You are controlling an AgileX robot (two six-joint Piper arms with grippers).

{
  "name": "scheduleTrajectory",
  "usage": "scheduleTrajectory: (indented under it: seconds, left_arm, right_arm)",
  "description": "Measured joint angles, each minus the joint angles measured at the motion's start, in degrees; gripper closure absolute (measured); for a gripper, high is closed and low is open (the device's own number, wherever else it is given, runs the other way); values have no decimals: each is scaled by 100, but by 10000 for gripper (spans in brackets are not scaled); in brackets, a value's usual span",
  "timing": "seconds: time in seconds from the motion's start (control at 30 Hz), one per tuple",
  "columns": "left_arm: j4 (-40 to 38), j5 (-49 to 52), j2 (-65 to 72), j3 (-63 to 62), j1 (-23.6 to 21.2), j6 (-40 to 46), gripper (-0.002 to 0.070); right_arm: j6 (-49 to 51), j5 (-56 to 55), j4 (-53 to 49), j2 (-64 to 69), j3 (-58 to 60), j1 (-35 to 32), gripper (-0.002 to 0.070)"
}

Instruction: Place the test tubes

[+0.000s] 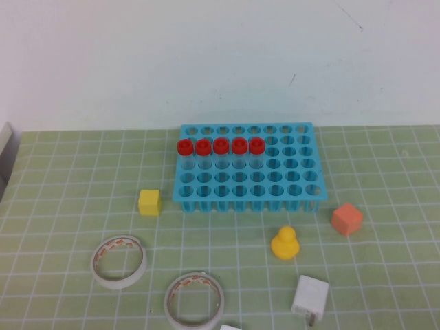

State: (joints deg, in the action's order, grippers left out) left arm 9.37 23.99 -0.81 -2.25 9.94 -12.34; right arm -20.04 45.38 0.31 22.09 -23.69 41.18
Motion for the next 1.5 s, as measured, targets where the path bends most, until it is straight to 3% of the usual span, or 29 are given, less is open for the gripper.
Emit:
scheduleTrajectory:
  seconds: [0.3,0.87,1.07,1.27,1.5]
  left_arm:
    - [-107,-507,0,285,-76,0,675]
    - [-508,-506,0,294,-120,-9,675]
    - [-517,-506,0,294,-510,564,675]
    - [-528,-506,0,294,-527,931,675]
    - [-562,-506,0,294,-527,566,675]
  right_arm:
    - [0,0,9,0,0,0,678]
    - [0,0,9,0,0,0,678]
    - [0,0,9,0,0,0,678]
    - [10,0,9,0,0,0,678]
    - [10,0,9,0,0,0,678]
